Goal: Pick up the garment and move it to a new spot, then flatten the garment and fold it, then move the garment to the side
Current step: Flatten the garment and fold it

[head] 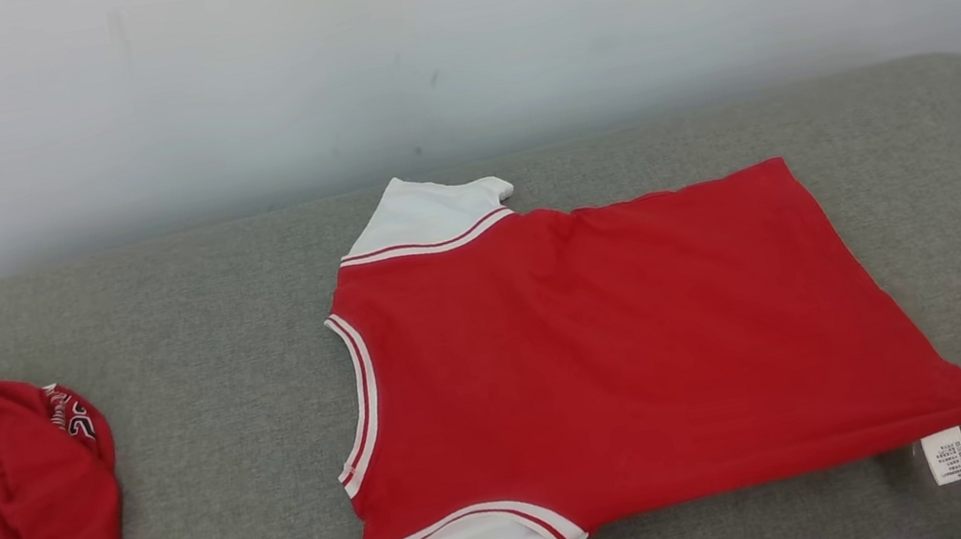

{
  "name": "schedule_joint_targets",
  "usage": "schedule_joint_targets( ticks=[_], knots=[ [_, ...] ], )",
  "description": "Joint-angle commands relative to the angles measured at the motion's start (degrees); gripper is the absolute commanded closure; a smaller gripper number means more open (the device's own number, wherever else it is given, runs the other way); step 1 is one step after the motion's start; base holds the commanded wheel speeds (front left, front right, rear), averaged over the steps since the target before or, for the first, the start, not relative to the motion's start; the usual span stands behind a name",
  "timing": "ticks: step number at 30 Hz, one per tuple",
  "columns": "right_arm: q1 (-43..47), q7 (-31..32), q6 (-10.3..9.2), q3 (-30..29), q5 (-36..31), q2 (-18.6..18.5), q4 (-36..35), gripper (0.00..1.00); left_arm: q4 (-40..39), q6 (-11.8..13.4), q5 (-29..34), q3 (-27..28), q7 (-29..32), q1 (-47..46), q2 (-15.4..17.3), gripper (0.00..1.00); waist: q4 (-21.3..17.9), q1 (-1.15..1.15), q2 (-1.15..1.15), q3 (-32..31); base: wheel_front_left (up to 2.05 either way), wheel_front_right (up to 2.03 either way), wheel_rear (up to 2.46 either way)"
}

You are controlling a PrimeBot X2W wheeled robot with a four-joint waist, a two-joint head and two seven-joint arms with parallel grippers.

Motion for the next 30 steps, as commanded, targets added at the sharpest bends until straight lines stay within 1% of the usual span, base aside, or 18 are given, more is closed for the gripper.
schedule_joint_targets(
  ticks=[1, 7, 9, 14, 18, 22, 27, 30],
  knots=[
    [1.01, 1.19, -0.08, -0.18, 0.61, -0.43, -1.18, 1.0, -0.31, 0.17, -0.19, -0.19, 0.45, 0.93, 0.22, 1.0, -0.47, 0.01, 0.01, -0.03, 0.0, 0.0, 0.0],
    [0.14, 4.45, -0.08, -1.01, 1.83, -0.3, -4.22, 1.0, 0.13, 0.37, -2.33, 0.55, 1.5, -1.62, -0.83, 1.0, -1.07, 0.01, 0.01, 0.81, 0.0, 0.0, 0.0],
    [-1.41, 5.51, -0.08, -0.51, 1.68, -0.19, -4.1, 1.0, 1.03, 0.25, -3.16, 0.54, 2.38, -3.38, -1.31, 1.0, -1.19, 0.01, 0.01, 1.56, 0.0, 0.0, 0.0],
    [-5.49, 7.87, -0.08, 1.1, 1.23, 0.74, -2.1, 1.0, 4.01, -0.26, -2.9, -0.16, 3.67, -8.41, -2.33, 1.0, -1.17, 0.01, 0.01, 3.22, 0.0, 0.0, 0.0],
    [-10.7, 8.08, -0.08, 2.99, 2.36, 1.11, 1.78, 1.0, 7.96, -1.18, -1.93, -0.92, 4.14, -14.72, -3.83, 1.0, -0.67, 0.01, 0.01, 5.3, 0.0, 0.0, 0.0],
    [-16.01, 6.72, -0.08, 5.17, 3.99, 1.69, 6.52, 1.0, 12.63, -2.22, -1.33, -1.28, 3.37, -20.61, -5.37, 1.0, -0.3, 0.01, 0.01, 7.31, 0.0, 0.0, 0.0],
    [-22.54, 4.28, -0.07, 8.2, 6.08, 2.66, 11.87, 1.0, 18.04, -2.14, 0.74, -0.55, 1.77, -26.53, -6.51, 1.0, -0.44, 0.01, 0.01, 9.98, 0.0, 0.0, 0.0],
    [-25.94, 2.44, -0.07, 10.22, 6.69, 3.33, 15.14, 1.0, 20.83, -3.3, 1.12, -0.16, 0.96, -29.36, -7.17, 1.0, -0.53, 0.01, 0.01, 11.46, 0.0, 0.0, 0.0]
  ],
)
